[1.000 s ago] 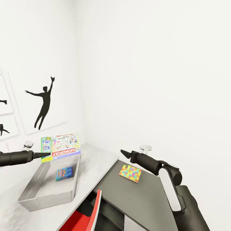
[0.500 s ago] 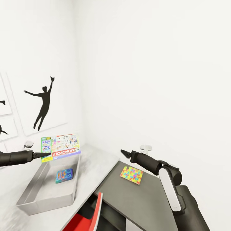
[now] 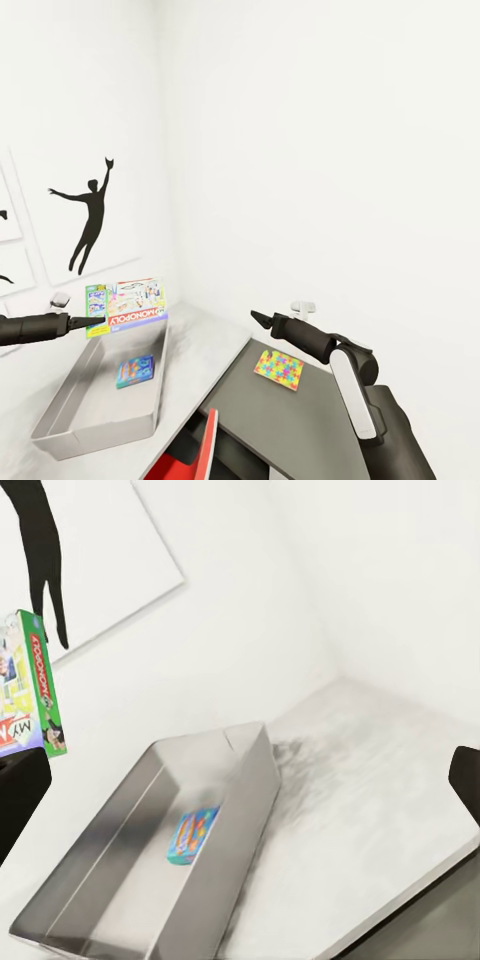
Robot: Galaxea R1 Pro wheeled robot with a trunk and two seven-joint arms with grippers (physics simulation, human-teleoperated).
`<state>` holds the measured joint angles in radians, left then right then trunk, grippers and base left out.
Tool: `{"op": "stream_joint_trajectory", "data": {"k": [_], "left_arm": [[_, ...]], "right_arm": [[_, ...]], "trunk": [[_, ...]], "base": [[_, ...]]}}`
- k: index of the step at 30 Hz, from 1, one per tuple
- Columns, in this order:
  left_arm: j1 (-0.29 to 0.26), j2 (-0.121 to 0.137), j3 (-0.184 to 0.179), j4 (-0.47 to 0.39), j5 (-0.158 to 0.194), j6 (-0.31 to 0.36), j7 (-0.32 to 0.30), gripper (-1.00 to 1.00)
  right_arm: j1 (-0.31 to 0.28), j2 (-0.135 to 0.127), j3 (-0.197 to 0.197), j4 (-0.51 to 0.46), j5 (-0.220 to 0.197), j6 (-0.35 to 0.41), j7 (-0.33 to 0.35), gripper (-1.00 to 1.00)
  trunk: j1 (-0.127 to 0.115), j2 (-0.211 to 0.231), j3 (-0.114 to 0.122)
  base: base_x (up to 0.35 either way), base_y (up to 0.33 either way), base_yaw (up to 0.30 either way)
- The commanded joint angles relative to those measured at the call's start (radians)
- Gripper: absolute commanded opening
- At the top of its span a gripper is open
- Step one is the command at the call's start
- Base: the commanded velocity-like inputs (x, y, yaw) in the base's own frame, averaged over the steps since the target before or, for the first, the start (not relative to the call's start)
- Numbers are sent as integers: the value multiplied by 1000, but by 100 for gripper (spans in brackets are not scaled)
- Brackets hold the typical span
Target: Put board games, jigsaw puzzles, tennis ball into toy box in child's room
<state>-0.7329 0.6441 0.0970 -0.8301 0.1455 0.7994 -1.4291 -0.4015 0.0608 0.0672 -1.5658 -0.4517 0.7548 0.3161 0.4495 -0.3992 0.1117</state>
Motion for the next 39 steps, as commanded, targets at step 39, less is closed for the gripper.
{"op": "stream_joint_trajectory", "data": {"k": [39], "left_arm": [[1,1,-2,-67,3,20,-7,-100]], "right_arm": [[0,0,-2,8,3,4,5,100]], "trunk": [[1,-1,0]], "base": [[94,12,0]]}}
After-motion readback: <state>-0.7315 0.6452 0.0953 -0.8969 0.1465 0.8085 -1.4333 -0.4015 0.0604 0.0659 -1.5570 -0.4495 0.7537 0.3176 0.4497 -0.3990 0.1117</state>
